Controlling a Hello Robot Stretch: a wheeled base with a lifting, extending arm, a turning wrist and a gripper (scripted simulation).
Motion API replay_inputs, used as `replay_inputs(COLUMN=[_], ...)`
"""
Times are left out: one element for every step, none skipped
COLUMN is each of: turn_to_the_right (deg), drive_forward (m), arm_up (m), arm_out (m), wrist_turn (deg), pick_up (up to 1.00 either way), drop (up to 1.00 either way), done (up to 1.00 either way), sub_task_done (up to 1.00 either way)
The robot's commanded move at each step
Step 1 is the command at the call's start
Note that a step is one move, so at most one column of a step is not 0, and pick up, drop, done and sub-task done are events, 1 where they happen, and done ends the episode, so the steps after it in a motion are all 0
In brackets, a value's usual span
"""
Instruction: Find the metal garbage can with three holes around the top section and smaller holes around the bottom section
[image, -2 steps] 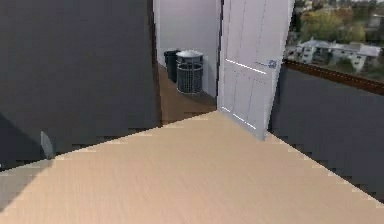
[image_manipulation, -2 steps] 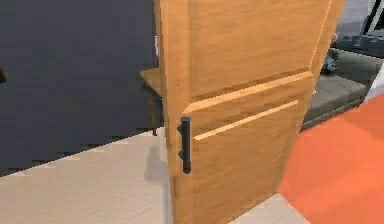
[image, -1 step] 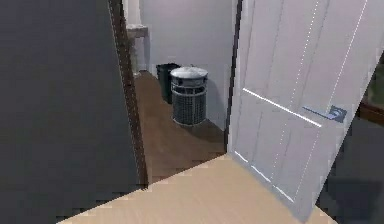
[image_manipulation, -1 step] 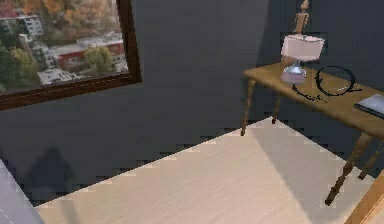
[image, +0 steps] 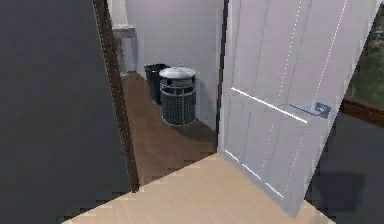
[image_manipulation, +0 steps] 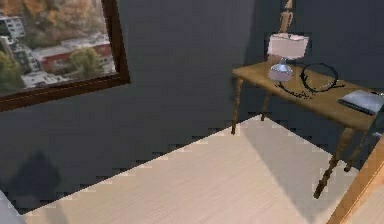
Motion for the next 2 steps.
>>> replay_inputs(turn_to_the_right=[0.0,0.0], drive_forward=[0.95,0.00], arm_up=[0.00,0.00], arm_out=[0.00,0.00], wrist_turn=[0.0,0.0], pick_up=[0.00,0.00], drop=[0.00,0.00], done=[0.00,1.00], sub_task_done=[0.00,0.00])
